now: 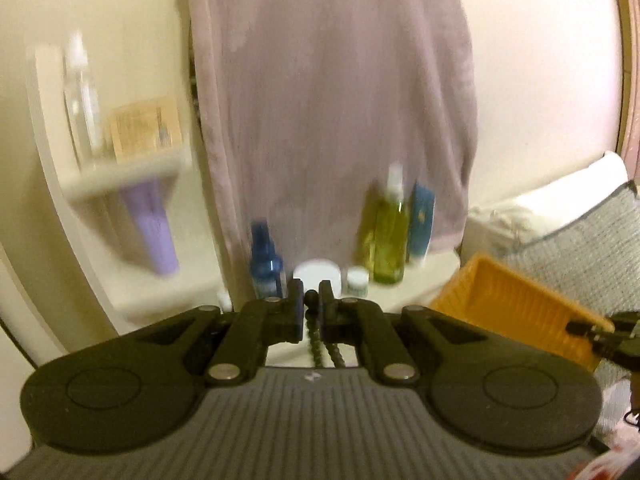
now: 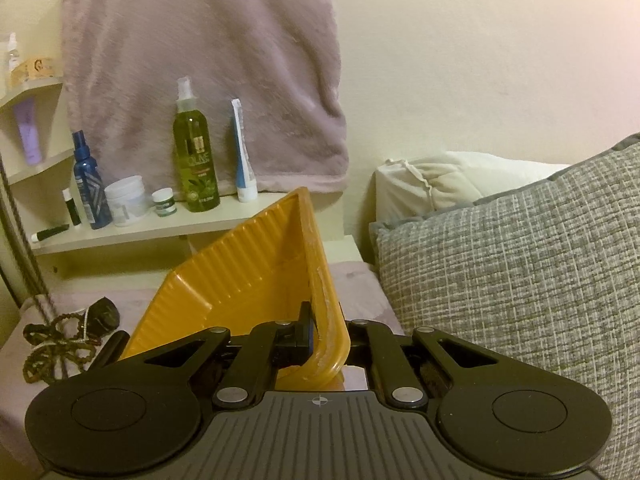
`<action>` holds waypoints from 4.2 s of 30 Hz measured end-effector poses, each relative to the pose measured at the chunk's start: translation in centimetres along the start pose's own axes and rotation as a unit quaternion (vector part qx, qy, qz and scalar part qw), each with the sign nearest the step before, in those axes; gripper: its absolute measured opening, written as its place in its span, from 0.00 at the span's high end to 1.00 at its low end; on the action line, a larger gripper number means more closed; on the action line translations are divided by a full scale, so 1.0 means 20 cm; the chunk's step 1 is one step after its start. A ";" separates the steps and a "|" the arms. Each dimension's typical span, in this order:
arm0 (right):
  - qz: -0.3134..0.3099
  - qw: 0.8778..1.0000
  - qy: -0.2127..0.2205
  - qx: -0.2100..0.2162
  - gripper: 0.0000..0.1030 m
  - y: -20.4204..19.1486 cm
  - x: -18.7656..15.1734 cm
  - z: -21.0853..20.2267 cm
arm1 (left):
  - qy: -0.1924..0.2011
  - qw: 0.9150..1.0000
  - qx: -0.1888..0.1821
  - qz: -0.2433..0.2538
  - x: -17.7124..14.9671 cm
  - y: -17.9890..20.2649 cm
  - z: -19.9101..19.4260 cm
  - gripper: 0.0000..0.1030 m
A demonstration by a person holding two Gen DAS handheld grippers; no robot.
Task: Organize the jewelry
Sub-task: 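Lift the bead strand high with the left gripper while the right gripper holds the tray, then lower the strand into the tray and open the left gripper while the right holds the tray, then move the left gripper back to the jewelry pile while the right gripper holds the tray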
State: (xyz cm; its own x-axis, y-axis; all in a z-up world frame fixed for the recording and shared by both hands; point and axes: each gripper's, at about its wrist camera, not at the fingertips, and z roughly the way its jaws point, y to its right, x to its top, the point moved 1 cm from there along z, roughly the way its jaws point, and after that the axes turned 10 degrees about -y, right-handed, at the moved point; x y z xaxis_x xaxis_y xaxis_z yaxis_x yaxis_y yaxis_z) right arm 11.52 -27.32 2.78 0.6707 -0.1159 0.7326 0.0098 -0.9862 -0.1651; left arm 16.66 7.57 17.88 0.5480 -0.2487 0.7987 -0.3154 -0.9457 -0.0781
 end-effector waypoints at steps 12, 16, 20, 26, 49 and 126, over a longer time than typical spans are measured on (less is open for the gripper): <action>-0.007 1.000 0.008 0.001 0.93 -0.02 0.01 -0.02 | 0.076 0.995 0.007 0.057 0.32 0.09 -0.31 0.94; -0.011 1.000 0.009 0.001 0.93 -0.03 0.01 -0.03 | 0.095 0.993 0.015 0.072 0.43 0.11 -0.38 0.94; -0.013 1.000 0.010 0.001 0.93 -0.03 0.01 -0.02 | 0.109 0.990 0.012 0.085 0.53 0.13 -0.44 0.94; -0.017 1.000 0.011 0.000 0.93 -0.03 0.01 -0.03 | 0.123 0.986 -0.019 0.114 0.69 0.25 -0.48 0.94; -0.023 1.000 -0.007 0.005 0.94 0.02 0.00 0.01 | 0.047 0.974 -0.130 0.177 0.80 0.70 0.04 0.94; -0.016 0.999 -0.030 -0.001 0.95 0.05 -0.05 0.03 | -0.115 0.993 -0.021 -0.003 -1.01 0.54 0.62 0.85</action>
State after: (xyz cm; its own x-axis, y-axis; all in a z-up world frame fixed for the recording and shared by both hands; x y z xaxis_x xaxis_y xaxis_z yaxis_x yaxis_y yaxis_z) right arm 11.34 -28.12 1.57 0.7137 -0.0771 0.6962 0.0300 -0.9896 -0.1404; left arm 11.81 -0.23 -6.56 0.7107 -0.2896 0.6411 -0.3415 -0.9388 -0.0455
